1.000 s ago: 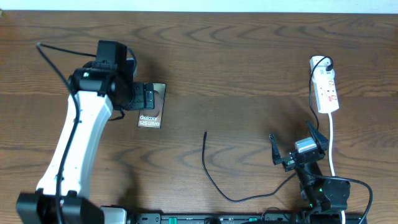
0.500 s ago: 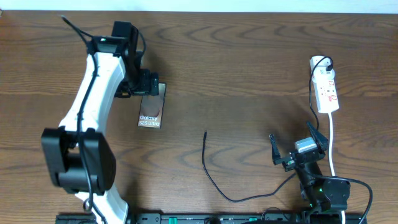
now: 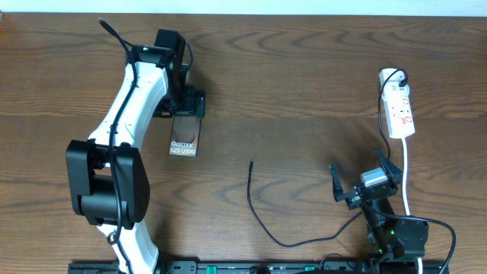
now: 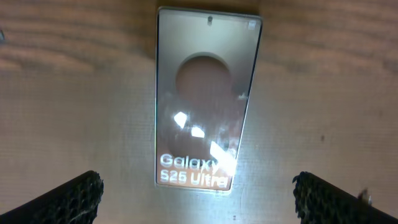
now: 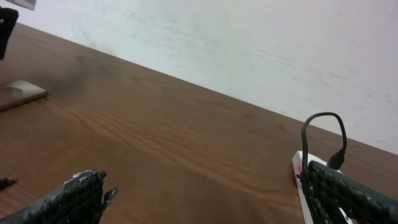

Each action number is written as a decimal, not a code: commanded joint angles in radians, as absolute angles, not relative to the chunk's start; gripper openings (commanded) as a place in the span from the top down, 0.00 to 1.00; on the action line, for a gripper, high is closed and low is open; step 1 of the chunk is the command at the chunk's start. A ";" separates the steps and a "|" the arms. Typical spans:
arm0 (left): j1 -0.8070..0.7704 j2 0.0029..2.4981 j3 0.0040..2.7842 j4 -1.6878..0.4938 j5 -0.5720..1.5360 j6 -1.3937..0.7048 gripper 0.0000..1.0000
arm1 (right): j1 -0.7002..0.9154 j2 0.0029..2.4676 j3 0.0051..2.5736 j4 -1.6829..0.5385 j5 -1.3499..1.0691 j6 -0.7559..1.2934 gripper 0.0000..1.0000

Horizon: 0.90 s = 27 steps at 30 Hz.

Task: Plug charger to phone and switch on socket
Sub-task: 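Move the left gripper over the Galaxy phone, then lower the left gripper onto the phone's long edges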

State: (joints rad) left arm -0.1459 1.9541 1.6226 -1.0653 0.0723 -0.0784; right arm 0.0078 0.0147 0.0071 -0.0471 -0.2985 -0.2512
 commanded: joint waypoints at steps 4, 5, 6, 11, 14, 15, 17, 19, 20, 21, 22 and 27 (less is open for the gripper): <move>-0.146 1.956 1.527 -0.991 0.067 -0.084 0.02 | -0.002 0.009 0.006 -0.052 -0.298 -0.263 0.01; -0.146 1.956 1.510 -0.979 0.067 -0.084 0.02 | -0.002 0.009 0.006 -0.052 -0.297 -0.263 0.01; -0.146 1.956 1.499 -0.971 0.066 -0.084 0.02 | -0.002 0.009 0.006 -0.052 -0.297 -0.263 0.01; -0.146 1.956 1.458 -0.939 0.066 -0.084 0.02 | -0.002 0.009 0.006 -0.052 -0.298 -0.263 0.01; -0.146 1.956 1.439 -0.910 0.066 -0.084 0.02 | -0.002 0.009 0.006 -0.052 -0.298 -0.263 0.01; -0.146 1.956 1.428 -0.891 0.066 -0.084 0.02 | -0.002 0.009 0.006 -0.052 -0.297 -0.263 0.01; -0.146 1.956 1.405 -0.859 0.066 -0.084 0.02 | -0.002 0.009 0.006 -0.052 -0.297 -0.263 0.01; -0.146 1.956 1.374 -0.827 0.066 -0.084 0.02 | -0.002 0.009 0.006 -0.052 -0.298 -0.263 0.01; -0.146 1.956 1.364 -0.820 0.066 -0.084 0.02 | -0.002 0.009 0.006 -0.052 -0.298 -0.263 0.01; -0.146 1.956 1.352 -0.812 0.066 -0.084 0.02 | -0.002 0.009 0.006 -0.052 -0.298 -0.263 0.01; -0.146 1.956 1.344 -0.807 0.066 -0.084 0.02 | -0.002 0.009 0.006 -0.052 -0.298 -0.263 0.01; -0.146 1.956 1.343 -0.802 0.066 -0.084 0.02 | -0.002 0.009 0.006 -0.052 -0.298 -0.263 0.01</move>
State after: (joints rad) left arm -0.1459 1.9541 1.3457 -0.8055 0.0723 -0.0784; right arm 0.0078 0.0147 0.0071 -0.0467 -0.2985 -0.2512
